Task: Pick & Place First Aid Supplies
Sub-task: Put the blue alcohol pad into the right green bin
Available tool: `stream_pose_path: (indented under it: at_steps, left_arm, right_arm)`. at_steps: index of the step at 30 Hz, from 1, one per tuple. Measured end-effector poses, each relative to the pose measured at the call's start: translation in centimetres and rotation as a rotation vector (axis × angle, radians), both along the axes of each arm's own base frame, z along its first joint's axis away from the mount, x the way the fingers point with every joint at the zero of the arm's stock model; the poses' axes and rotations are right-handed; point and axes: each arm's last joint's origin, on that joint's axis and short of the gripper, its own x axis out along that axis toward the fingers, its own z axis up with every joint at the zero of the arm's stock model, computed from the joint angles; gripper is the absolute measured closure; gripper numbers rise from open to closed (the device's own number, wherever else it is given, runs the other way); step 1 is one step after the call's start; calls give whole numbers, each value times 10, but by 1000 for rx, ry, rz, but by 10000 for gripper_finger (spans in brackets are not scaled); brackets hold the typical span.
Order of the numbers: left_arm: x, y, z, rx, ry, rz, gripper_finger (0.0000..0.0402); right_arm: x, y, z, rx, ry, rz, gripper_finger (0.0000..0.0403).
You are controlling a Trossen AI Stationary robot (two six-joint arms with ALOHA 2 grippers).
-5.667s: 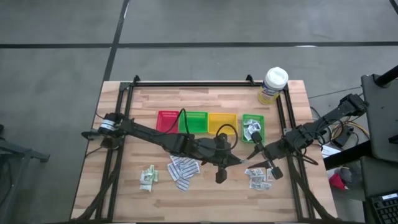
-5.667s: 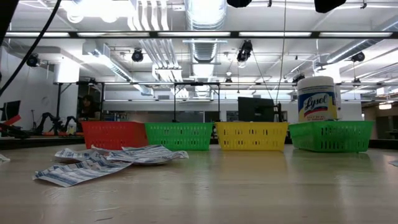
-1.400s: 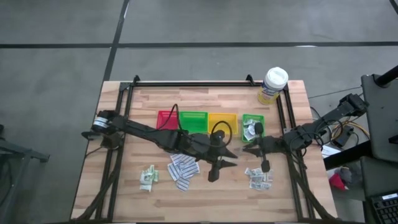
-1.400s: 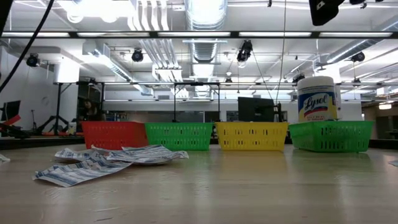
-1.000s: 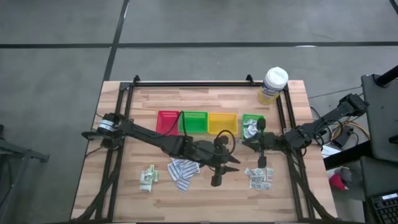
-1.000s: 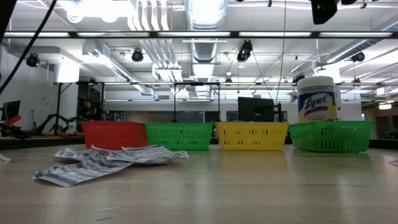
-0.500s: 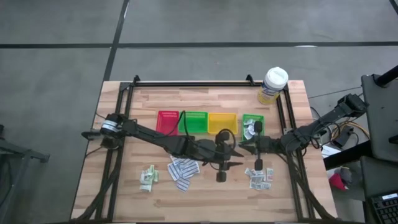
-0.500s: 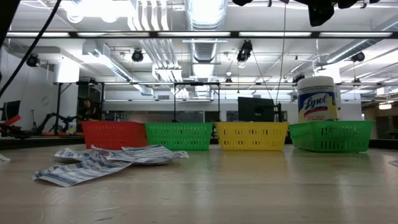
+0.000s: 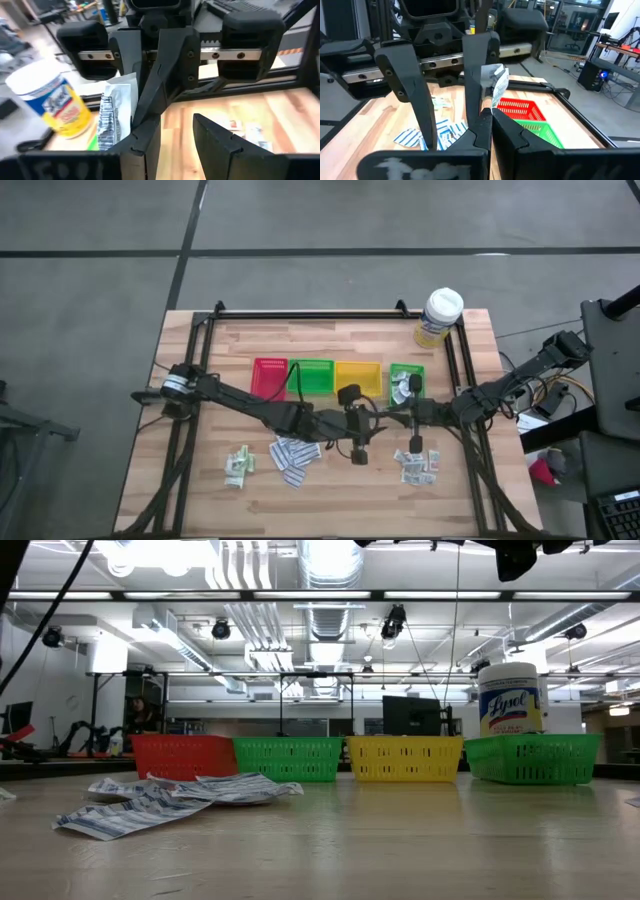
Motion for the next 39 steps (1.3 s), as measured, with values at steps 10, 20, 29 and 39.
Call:
stream_pose_path:
  at_steps: [10, 20, 29, 39]
  left_arm:
    - [-7, -6, 8, 83, -8, 82, 278]
    - [-10, -3, 10, 135, 8, 170, 280]
    - [-9, 0, 9, 157, 26, 189, 280]
    - [-9, 5, 8, 197, 43, 201, 280]
  right_arm:
    - [0, 0, 0, 7, 0, -2, 395]
    - [-2, 4, -1, 10, 2, 24, 395]
    - [-3, 6, -2, 28, 10, 30, 395]
    - [-5, 10, -4, 42, 27, 43, 395]
